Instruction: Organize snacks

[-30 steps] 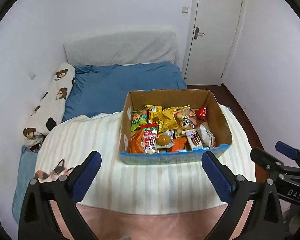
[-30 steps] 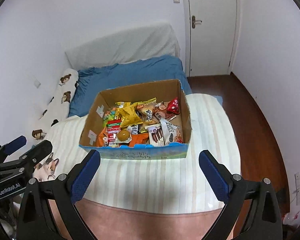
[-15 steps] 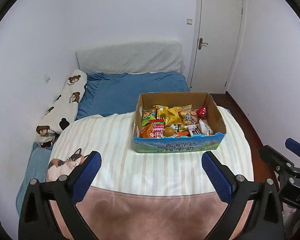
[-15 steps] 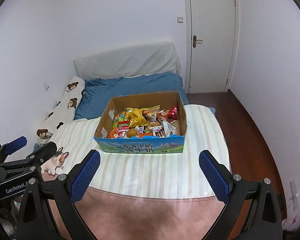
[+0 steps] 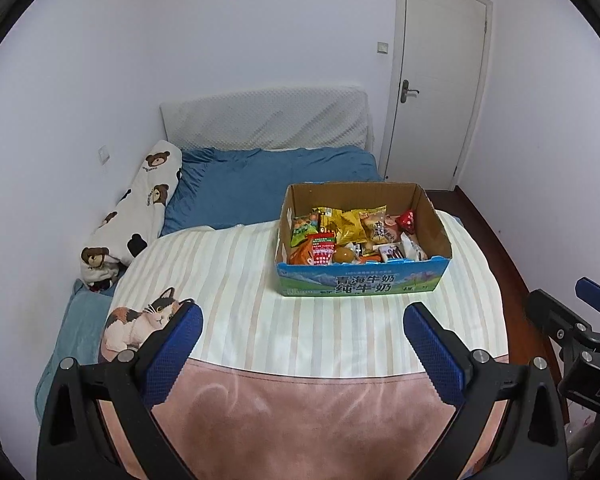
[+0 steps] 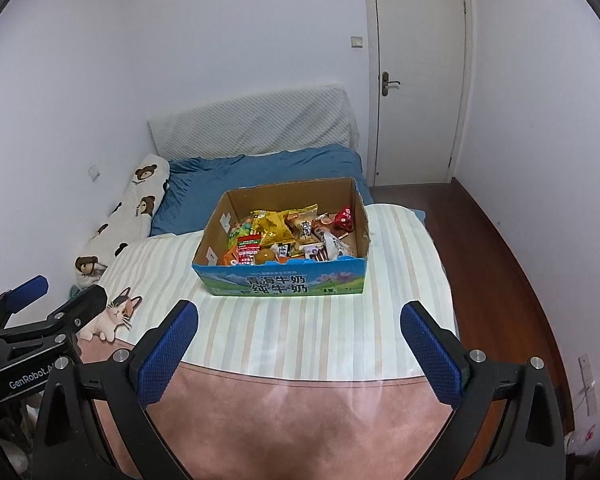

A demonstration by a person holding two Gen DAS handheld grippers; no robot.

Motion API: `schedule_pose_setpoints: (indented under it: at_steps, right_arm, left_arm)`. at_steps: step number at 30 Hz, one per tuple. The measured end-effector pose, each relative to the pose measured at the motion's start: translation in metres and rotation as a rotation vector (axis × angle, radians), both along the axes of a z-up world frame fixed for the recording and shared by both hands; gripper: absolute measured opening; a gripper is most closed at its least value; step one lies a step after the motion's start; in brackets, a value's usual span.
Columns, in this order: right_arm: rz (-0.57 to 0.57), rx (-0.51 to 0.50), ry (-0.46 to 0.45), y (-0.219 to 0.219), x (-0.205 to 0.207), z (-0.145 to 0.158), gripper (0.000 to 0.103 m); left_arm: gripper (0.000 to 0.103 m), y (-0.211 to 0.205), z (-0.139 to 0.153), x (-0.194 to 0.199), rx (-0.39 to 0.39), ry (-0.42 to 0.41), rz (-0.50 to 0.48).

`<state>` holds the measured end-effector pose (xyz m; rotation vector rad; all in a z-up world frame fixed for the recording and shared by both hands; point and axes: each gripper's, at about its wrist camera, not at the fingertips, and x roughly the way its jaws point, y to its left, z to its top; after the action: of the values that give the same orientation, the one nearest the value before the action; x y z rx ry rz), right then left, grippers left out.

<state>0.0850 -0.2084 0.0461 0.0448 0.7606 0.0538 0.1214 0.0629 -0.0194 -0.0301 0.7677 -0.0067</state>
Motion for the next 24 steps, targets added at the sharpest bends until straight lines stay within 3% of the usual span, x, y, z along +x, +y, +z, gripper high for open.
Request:
schedule_pose_setpoints:
  at_steps: [17, 24]
  right_arm:
    - [-0.077, -0.021, 0.051, -0.011, 0.078, -0.041, 0.103]
    - [-0.108, -0.041, 0.076, -0.016, 0.121, -0.057, 0.103]
  left_arm:
    - [0.103, -0.007, -0.041, 0.081, -0.001, 0.095, 0.025]
    - [0.103, -0.016, -0.06, 0.12, 0.038, 0.132, 0.028]
